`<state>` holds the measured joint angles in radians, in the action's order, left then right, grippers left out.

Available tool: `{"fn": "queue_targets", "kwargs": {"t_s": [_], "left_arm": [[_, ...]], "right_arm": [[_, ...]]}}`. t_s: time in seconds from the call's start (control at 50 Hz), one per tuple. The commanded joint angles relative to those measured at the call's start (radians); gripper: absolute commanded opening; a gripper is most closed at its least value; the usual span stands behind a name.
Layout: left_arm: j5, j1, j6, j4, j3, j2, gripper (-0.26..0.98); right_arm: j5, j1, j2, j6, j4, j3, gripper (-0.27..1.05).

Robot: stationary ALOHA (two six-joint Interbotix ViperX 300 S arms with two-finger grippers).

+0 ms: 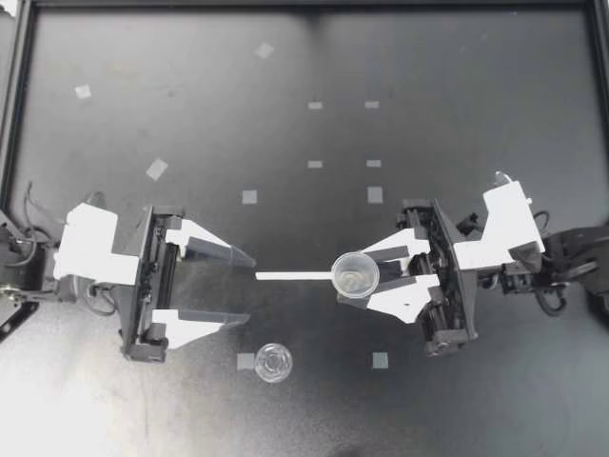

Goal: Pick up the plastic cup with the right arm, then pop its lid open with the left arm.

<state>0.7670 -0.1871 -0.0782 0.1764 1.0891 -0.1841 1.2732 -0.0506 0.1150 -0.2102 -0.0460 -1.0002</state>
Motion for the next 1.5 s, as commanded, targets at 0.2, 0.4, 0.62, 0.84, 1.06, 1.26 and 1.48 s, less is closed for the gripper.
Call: {"fn": "queue_targets", "kwargs": {"t_s": [0.2, 0.4, 0.62, 0.84, 1.06, 1.26, 1.48], "left_arm": [[0.032, 0.0, -0.015, 0.015, -0.02, -0.006, 0.71], [0.031, 0.0, -0.018, 0.015, -0.025, -0.008, 0.71], [0.031, 0.0, -0.02, 0.015, -0.025, -0.008, 0.71], [0.026, 0.0, -0.021, 0.015, -0.025, -0.008, 0.71], [0.026, 0.0, -0.023, 0.015, -0.026, -0.008, 0.71], [0.025, 0.0, -0.023, 0.015, -0.026, -0.008, 0.71], [0.025, 0.0, -0.023, 0.017, -0.026, -0.009, 0.71]], "right_arm": [[-0.026, 0.002, 0.008, 0.003, -0.005, 0.04, 0.24], [-0.049, 0.002, 0.009, 0.003, -0.002, 0.04, 0.24], [-0.06, 0.003, 0.008, 0.003, -0.005, 0.04, 0.24], [-0.083, 0.002, 0.005, 0.003, -0.005, 0.041, 0.24], [-0.087, 0.002, 0.003, 0.003, -0.005, 0.043, 0.24], [-0.086, 0.002, 0.005, 0.003, -0.005, 0.043, 0.24], [-0.086, 0.002, 0.006, 0.003, -0.005, 0.044, 0.24]]}}
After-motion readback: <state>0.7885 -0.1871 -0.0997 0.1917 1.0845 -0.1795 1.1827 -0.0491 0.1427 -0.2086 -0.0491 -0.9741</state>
